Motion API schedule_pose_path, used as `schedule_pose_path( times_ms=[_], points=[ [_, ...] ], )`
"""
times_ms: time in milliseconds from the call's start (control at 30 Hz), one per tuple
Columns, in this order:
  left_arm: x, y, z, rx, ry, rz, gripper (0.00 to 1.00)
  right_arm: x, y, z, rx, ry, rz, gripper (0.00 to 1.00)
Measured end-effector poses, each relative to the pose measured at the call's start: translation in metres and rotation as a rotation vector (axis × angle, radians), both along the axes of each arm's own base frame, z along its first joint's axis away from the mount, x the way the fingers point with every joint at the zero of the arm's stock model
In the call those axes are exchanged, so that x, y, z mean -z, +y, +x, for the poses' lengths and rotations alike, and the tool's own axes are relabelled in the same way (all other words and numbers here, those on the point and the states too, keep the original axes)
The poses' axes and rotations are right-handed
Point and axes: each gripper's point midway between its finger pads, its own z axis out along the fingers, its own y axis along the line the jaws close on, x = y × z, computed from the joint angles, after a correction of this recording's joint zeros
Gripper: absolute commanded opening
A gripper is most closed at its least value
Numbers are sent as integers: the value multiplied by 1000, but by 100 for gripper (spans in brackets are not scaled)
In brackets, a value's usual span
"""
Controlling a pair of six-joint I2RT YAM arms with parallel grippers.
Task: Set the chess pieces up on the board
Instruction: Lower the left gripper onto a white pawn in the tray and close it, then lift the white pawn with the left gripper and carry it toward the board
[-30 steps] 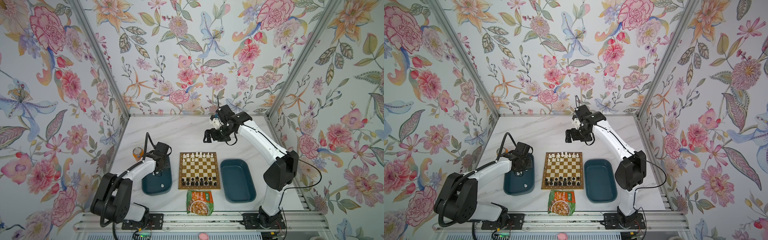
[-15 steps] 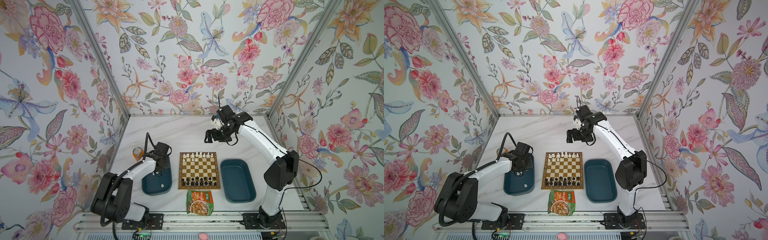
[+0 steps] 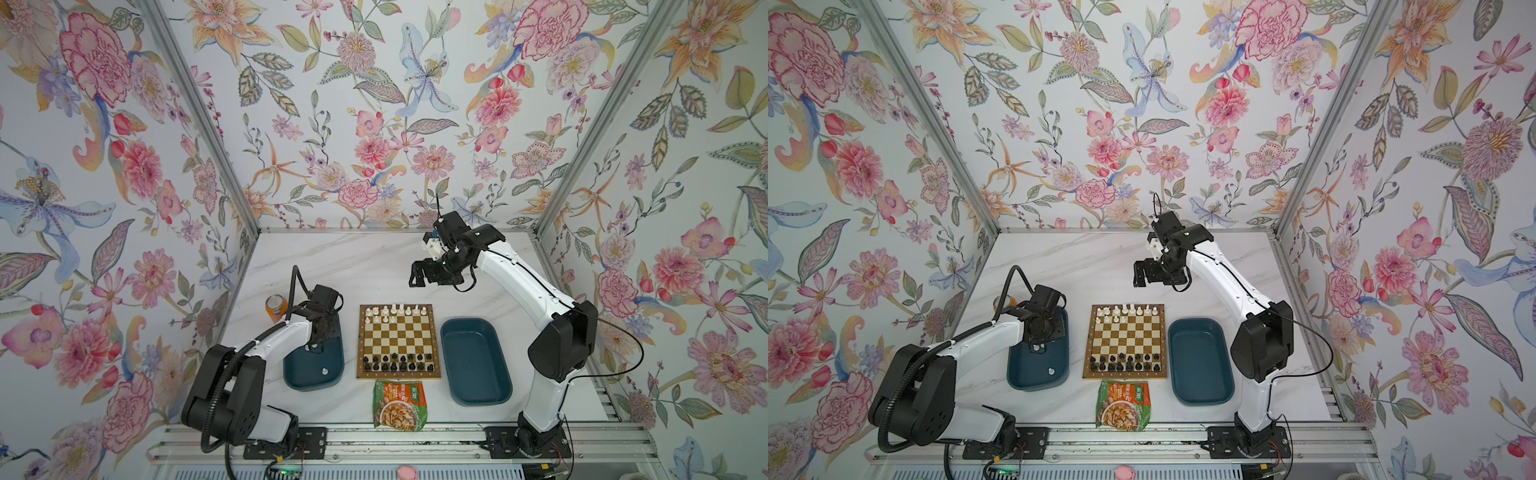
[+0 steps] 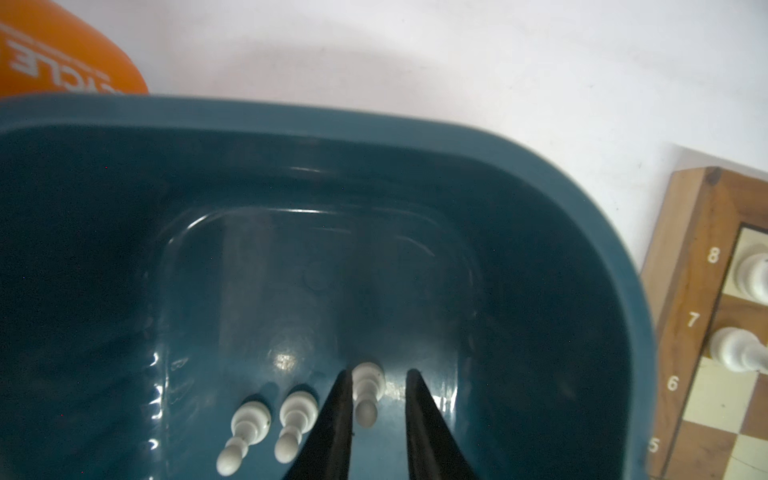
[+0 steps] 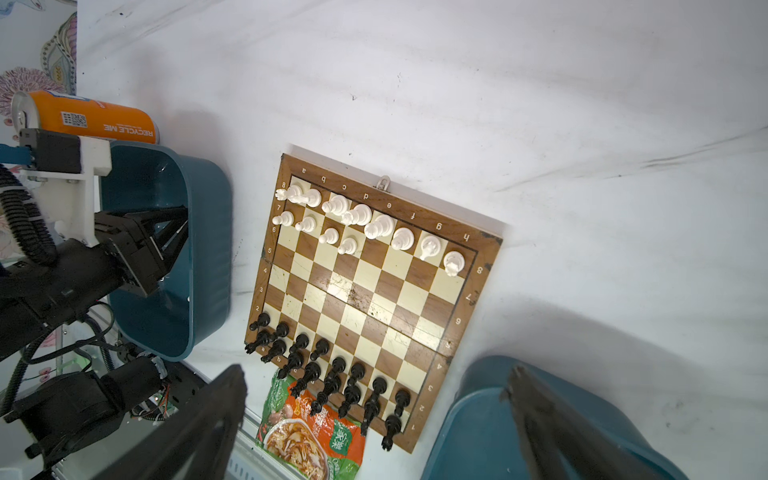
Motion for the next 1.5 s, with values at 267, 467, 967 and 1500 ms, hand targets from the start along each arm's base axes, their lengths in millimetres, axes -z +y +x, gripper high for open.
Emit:
schedule_pose_path(
  times_ms=[267, 467, 967, 1500],
  points=[
    [1, 0, -1, 0, 3, 1, 25, 0, 0, 0, 0, 0, 0, 99],
    [3, 1, -3, 0, 8, 3, 25, 0, 0, 0, 0, 0, 0, 99],
    [7, 2, -7, 5, 22, 7, 14, 0, 0, 0, 1, 0, -1, 99],
    [-1, 1, -5, 9, 29, 10, 7, -6, -2, -1, 4, -17, 1, 99]
  ],
)
